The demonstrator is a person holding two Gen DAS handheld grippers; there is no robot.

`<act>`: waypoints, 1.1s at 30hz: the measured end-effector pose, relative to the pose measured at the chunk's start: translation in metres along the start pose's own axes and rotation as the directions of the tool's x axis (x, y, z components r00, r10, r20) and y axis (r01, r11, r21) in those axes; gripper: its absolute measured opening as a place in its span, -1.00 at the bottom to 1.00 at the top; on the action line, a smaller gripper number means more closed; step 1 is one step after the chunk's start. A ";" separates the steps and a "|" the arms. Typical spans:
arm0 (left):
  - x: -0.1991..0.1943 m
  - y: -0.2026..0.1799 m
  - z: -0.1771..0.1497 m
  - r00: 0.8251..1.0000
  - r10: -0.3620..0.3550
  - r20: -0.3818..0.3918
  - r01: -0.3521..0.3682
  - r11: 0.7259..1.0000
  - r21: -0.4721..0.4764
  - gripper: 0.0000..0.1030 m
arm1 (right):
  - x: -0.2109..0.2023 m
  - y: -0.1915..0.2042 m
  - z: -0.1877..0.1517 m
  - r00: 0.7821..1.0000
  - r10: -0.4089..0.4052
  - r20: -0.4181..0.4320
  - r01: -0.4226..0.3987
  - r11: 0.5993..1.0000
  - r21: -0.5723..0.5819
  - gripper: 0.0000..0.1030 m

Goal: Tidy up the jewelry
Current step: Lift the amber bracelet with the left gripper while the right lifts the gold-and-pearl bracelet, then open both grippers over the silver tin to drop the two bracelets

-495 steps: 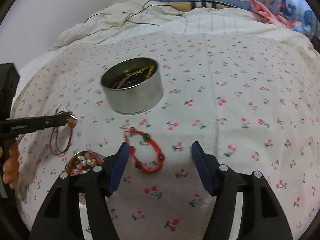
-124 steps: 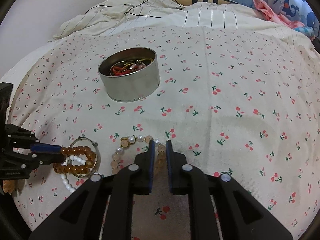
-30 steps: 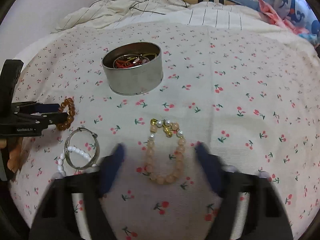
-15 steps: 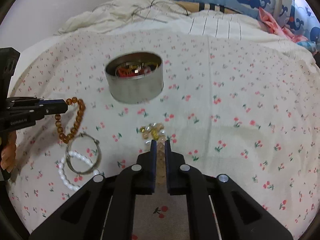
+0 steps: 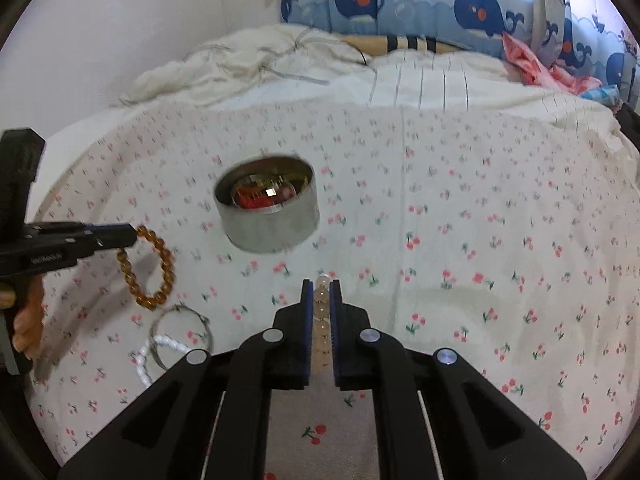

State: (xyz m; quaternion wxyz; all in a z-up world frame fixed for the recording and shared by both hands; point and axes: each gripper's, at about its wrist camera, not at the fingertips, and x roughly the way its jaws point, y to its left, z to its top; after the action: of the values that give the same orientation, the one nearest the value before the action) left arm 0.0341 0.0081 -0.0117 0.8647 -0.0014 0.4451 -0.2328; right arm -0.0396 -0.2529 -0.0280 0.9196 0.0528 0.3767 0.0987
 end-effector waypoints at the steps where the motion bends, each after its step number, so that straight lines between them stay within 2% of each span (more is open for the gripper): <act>1: -0.002 -0.002 0.000 1.000 -0.007 0.007 0.007 1.000 0.003 -0.80 | -0.003 -0.001 0.001 1.000 0.006 0.014 -0.006 1.000 0.004 -0.84; 9: -0.017 -0.027 0.016 0.995 -0.072 0.065 0.070 0.997 0.031 -0.80 | -0.020 -0.003 0.013 0.992 0.062 0.108 -0.065 0.998 0.024 -0.84; 19: -0.025 -0.057 0.057 0.989 -0.110 0.099 0.104 0.992 0.066 -0.80 | -0.025 -0.003 0.022 0.984 0.107 0.140 -0.113 0.993 0.032 -0.84; 27: -0.002 -0.073 0.095 0.985 -0.150 0.080 0.145 0.987 0.067 -0.80 | -0.025 -0.005 0.029 0.980 0.130 0.152 -0.138 0.989 0.044 -0.83; 33: 0.039 -0.072 0.113 0.978 -0.206 0.029 0.205 0.979 0.017 -0.80 | -0.028 -0.007 0.030 0.978 0.131 0.162 -0.141 0.988 0.056 -0.83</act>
State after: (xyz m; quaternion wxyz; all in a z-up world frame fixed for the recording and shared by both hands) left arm 0.1113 -0.0953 0.0415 0.8427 -0.0450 0.4277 -0.3238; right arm -0.0375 -0.2671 0.0111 0.9354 0.1169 0.3011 0.1442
